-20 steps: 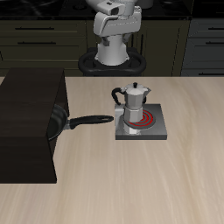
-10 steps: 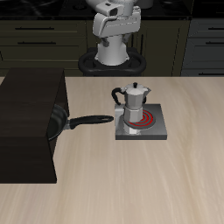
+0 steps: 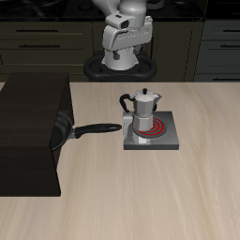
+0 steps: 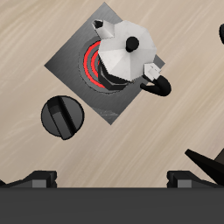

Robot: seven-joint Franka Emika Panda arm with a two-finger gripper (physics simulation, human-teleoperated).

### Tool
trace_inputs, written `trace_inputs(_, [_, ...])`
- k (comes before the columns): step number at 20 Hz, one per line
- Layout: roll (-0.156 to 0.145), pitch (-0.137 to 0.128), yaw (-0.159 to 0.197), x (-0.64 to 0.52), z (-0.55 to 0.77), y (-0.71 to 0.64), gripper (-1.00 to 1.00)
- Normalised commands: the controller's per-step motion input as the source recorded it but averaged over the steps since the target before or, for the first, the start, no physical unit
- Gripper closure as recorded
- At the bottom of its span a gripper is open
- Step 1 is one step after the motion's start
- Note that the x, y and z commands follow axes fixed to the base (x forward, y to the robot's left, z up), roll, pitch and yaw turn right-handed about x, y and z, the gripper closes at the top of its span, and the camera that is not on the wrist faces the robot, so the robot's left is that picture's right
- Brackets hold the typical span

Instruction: Place the moka pot on the stove and close the stove

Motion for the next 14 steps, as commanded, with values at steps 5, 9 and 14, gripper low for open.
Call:
trace_inputs(5, [-0.012, -0.009, 0.029, 0.14, -0.06, 0.05, -1.0])
trace_inputs(9, [0.004, 0.007, 0.041, 0.13, -0.07, 0.1, -1.0])
trace_inputs(14, [0.018, -0.011, -0.002, 0.02, 0.03, 0.17, -1.0])
